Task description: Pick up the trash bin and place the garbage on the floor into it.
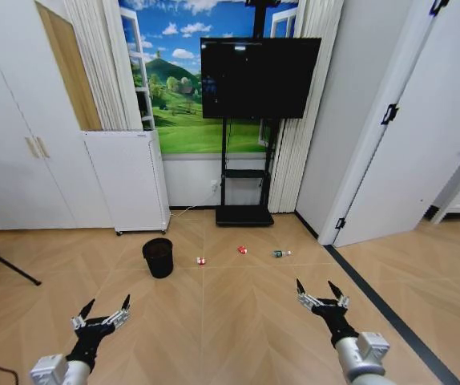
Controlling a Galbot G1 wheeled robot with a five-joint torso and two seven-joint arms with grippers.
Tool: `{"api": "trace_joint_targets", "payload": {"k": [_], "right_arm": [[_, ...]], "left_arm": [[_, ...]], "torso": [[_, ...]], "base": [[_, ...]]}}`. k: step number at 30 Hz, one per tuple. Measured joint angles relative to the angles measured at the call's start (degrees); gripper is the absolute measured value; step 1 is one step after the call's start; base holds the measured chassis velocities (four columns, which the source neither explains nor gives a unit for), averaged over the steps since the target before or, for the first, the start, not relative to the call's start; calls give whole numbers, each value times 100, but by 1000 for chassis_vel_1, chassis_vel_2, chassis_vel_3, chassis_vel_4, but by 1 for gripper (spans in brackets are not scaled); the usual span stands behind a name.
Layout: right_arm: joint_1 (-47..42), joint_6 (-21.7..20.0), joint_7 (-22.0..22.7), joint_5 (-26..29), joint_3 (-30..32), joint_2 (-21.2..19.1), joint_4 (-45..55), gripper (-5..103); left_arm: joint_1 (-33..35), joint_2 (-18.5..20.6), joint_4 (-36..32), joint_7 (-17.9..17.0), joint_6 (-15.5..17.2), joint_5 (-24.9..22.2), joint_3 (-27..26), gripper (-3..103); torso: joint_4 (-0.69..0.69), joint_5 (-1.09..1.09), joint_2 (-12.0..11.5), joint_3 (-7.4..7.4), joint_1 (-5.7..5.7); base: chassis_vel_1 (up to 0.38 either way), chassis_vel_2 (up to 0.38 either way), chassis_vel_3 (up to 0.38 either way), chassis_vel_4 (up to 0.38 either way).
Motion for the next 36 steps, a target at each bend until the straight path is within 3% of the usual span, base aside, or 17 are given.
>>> {"api": "trace_joint_targets", "payload": {"k": [14, 28, 31, 33, 36], "right_arm": [[8, 50, -8, -6, -9, -1, -30, 100], [-2, 70, -14, -19, -23, 6, -33, 100], [-3, 76, -14, -22, -22, 7, -32, 100], [-4, 77, -15, -25, -23, 8, -33, 100], [-7, 80, -15, -32, -23, 9, -35, 100]], "left_arm": [[-15, -8, 24, -49, -114, -5, 14, 100], [-11, -13, 49, -45, -135, 12, 10, 100], [-11, -13, 53, -46, -137, 12, 11, 100], [-10, -14, 54, -46, -138, 12, 10, 100], [-10, -14, 62, -47, -139, 12, 11, 100]], "torso": [[0, -2, -1, 1, 2], [0, 4, -1, 2, 4], [-1, -6, -1, 1, 3], [0, 7, -2, 2, 4], [-1, -7, -1, 0, 3]], "base": [[-211, 217, 234, -233], [-349, 342, 352, -356], [-344, 357, 339, -373], [-346, 363, 343, -359], [-351, 353, 369, -334]]}}
